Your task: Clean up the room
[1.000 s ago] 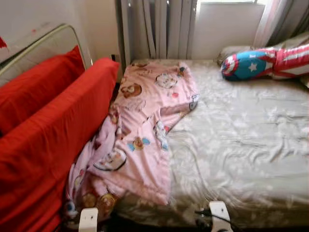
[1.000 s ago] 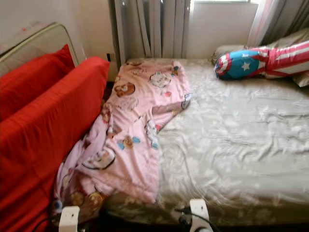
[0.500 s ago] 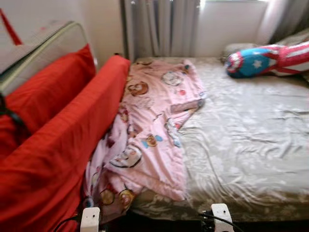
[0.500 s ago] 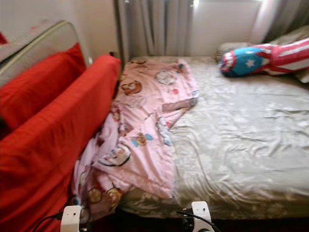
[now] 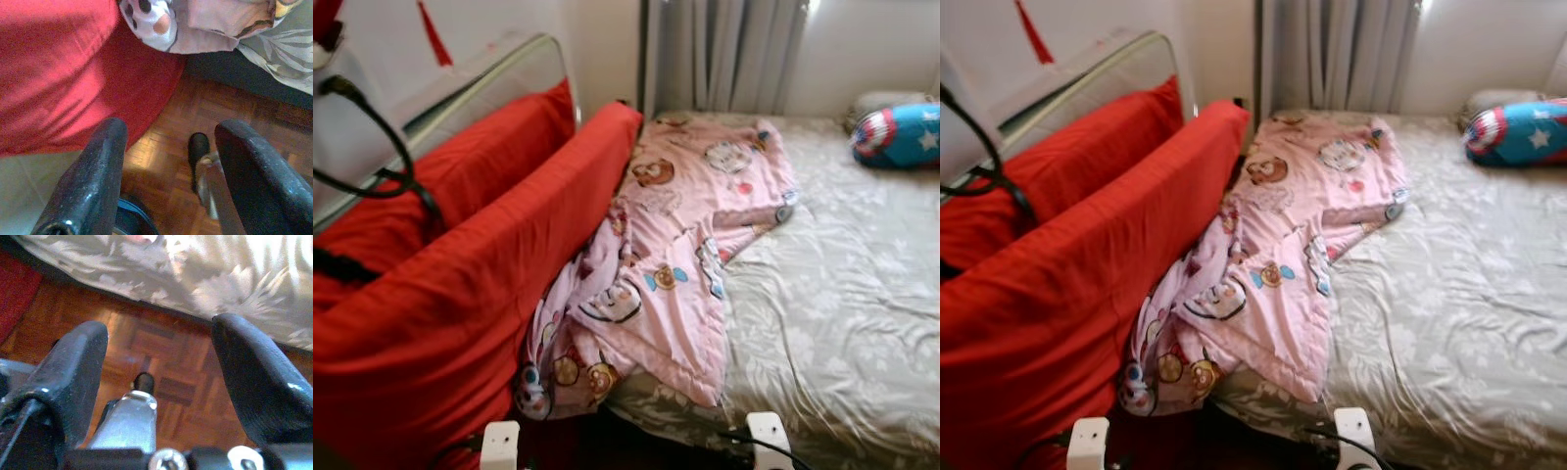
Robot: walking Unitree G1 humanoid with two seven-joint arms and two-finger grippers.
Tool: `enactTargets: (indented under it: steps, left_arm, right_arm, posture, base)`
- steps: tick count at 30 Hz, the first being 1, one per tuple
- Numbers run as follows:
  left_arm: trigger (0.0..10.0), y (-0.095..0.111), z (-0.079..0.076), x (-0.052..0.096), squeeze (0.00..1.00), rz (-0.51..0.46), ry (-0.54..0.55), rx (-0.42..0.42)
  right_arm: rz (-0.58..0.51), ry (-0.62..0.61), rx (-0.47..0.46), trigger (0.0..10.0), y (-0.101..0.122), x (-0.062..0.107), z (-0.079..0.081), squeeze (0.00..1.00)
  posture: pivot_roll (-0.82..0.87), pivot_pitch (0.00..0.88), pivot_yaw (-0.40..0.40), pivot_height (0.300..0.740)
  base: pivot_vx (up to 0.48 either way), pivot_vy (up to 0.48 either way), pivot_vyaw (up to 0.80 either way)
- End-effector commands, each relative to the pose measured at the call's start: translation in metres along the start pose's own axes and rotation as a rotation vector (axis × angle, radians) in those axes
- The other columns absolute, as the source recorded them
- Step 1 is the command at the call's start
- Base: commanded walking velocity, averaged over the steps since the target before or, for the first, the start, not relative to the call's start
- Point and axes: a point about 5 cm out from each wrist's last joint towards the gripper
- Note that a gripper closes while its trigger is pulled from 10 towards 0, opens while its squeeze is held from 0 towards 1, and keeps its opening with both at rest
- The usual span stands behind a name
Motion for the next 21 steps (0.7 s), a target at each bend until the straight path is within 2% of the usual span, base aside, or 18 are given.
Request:
enactTargets:
  steps: [1, 11, 14, 21]
  left_arm:
    - [10.0, -0.0001, 0.0044, 0.0002, 0.0, 0.004, 0.009, -0.003]
    - [10.0, 0.0005, 0.0031, 0.0, 0.0, 0.001, -0.001, -0.001]
    - [10.0, 0.0006, 0.003, 0.0, 0.0, -0.001, -0.001, -0.001]
    - [10.0, 0.0003, 0.0032, 0.0001, 0.0, 0.0, 0.001, 0.0]
  right_arm:
    - [-0.004, 0.008, -0.009, 10.0, 0.0014, -0.0008, 0.005, 0.0]
    - [-0.008, -0.003, -0.019, 10.0, 0.0016, -0.0007, 0.0039, 0.0]
    - [-0.013, 0.001, 0.005, 10.0, 0.0027, -0.0008, 0.0038, 0.0]
    - [-0.022, -0.012, 0.003, 10.0, 0.0031, -0.0006, 0.0031, 0.0]
  posture:
    - [-0.04, 0.0, 0.016, 0.74]
    - [-0.04, 0.0, 0.014, 0.74]
    - [-0.04, 0.0, 0.014, 0.74]
    - [-0.04, 0.0, 0.014, 0.74]
  base:
    - [0.0, 0.0, 0.0]
    - [0.0, 0.0, 0.0]
    - [0.0, 0.0, 0.0]
    - [0.0, 0.0, 0.77]
Point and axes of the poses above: a point about 5 cm out from each wrist's last joint towards the gripper, its own x axis pointing back from the gripper into the wrist, its own y axis along the axis of the wrist's last joint, z = x × y, and after that the axes turned 1 degree about x, right-handed
